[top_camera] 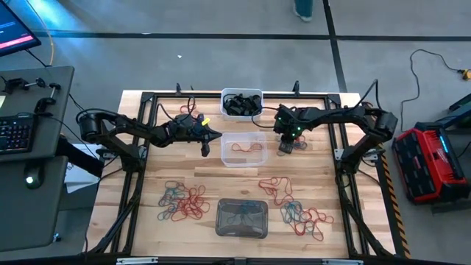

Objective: Sort rubber bands into baskets
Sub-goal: Put the blue rubber band into the black bin

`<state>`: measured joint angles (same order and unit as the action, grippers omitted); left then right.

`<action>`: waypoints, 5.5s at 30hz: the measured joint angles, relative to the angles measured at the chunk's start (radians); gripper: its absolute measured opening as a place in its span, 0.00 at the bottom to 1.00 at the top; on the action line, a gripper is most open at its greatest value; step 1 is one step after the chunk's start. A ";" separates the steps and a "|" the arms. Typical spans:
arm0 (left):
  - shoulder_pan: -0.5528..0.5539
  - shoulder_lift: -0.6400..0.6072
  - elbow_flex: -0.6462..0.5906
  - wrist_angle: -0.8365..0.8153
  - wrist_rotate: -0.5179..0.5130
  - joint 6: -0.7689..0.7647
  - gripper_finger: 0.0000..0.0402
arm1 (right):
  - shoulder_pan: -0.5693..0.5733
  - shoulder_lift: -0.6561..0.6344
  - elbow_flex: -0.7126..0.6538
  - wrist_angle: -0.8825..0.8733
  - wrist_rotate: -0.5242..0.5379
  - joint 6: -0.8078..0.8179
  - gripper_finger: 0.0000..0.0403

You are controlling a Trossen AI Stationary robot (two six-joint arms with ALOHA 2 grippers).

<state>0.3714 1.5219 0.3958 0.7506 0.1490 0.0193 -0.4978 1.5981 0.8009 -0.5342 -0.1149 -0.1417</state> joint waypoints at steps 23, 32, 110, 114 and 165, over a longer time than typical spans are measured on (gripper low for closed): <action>0.000 0.000 0.000 -0.005 0.000 0.001 0.00 | 0.592 -0.409 0.040 -0.062 0.201 0.552 0.00; 0.000 0.000 0.000 -0.005 0.000 -0.008 0.00 | 0.800 -0.351 0.302 -0.062 0.326 0.589 0.00; -0.047 0.000 -0.003 -0.103 0.419 0.207 0.00 | 0.761 -0.134 0.345 -0.153 0.140 0.456 0.00; -0.047 0.000 -0.003 -0.101 0.404 0.195 0.00 | 0.699 -0.249 0.161 -0.067 0.144 0.482 0.00; -0.047 0.000 -0.003 -0.099 0.389 0.166 0.00 | 0.461 -0.080 0.129 -0.149 0.104 0.369 0.00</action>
<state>0.3244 1.5219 0.3923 0.6518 0.5382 0.1852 -0.0373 1.5186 0.9294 -0.6835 -0.0108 0.2277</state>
